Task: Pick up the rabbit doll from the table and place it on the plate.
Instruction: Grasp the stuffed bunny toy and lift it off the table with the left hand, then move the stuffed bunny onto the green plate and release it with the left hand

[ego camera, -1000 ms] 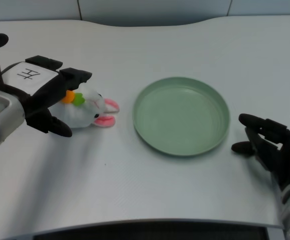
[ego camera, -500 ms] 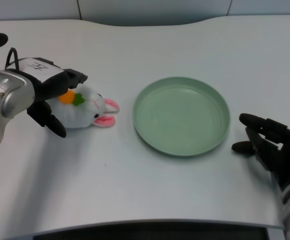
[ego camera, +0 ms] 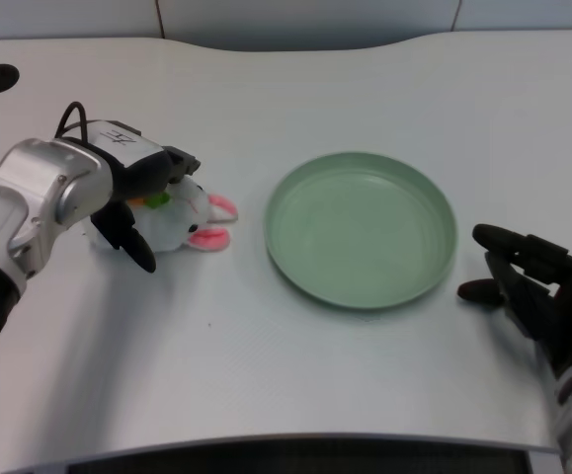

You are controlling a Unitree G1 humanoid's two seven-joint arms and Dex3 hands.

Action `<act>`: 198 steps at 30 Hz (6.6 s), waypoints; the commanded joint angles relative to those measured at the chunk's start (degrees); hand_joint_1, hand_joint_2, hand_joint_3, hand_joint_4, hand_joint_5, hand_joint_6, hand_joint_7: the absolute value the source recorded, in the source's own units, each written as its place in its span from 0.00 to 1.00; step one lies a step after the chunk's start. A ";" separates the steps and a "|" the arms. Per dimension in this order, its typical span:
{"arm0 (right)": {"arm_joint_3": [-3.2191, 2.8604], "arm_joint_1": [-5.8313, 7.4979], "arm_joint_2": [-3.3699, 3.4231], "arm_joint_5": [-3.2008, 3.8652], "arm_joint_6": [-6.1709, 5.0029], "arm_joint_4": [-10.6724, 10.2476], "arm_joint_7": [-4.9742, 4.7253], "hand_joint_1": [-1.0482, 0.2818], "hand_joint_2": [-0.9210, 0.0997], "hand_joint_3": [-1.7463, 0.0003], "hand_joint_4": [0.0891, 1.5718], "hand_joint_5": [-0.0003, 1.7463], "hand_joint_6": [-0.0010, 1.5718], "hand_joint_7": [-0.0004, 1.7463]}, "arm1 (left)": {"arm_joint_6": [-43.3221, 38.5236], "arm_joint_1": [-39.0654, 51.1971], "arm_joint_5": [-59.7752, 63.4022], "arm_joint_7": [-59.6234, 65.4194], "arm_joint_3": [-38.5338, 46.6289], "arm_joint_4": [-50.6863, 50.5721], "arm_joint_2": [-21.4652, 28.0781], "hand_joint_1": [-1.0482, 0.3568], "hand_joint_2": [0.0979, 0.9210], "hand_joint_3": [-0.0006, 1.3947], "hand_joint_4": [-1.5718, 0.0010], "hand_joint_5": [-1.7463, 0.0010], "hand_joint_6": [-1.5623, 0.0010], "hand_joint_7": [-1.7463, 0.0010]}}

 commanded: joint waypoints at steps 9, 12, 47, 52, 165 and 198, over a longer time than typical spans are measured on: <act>-0.06 0.69 0.33 0.58 0.74 -1.17 0.21 0.47 0.00 0.91 0.53 0.50 0.66 0.01 | -2.93 -7.56 2.61 14.92 -4.71 14.79 -3.24 0.10 0.99 0.01 0.95 0.97 0.94 0.98; -0.17 0.72 0.27 0.76 0.24 -0.84 0.57 0.47 0.00 0.91 0.52 0.50 0.66 0.01 | -2.65 -9.33 3.53 16.10 -6.37 18.29 -4.18 0.08 0.98 0.00 0.95 0.97 0.93 0.98; -0.60 2.68 0.46 1.39 1.07 -3.83 1.09 0.46 0.00 0.91 0.53 0.49 0.66 0.01 | 1.22 -13.55 -2.69 10.31 -7.80 30.96 -10.16 0.07 0.95 0.00 0.92 0.95 0.90 0.99; -0.71 3.12 0.47 1.56 1.23 -4.41 1.09 0.46 0.00 0.91 0.53 0.49 0.67 0.01 | 0.36 -13.59 -0.20 13.25 -10.51 32.32 -10.55 0.08 0.94 0.00 0.92 0.96 0.90 0.99; 0.22 3.83 0.86 1.58 1.78 -5.98 1.06 0.46 0.00 0.90 0.53 0.50 0.66 0.00 | -8.87 -17.04 -23.13 17.92 7.79 27.93 -23.45 0.69 0.92 0.00 0.47 0.00 0.58 0.00; 0.97 5.58 1.36 1.59 2.09 -8.82 1.11 0.48 0.00 0.90 0.54 0.49 0.67 0.00 | -6.42 -17.23 -17.52 21.07 1.99 34.17 -30.26 0.71 0.98 0.02 0.50 0.00 0.60 0.00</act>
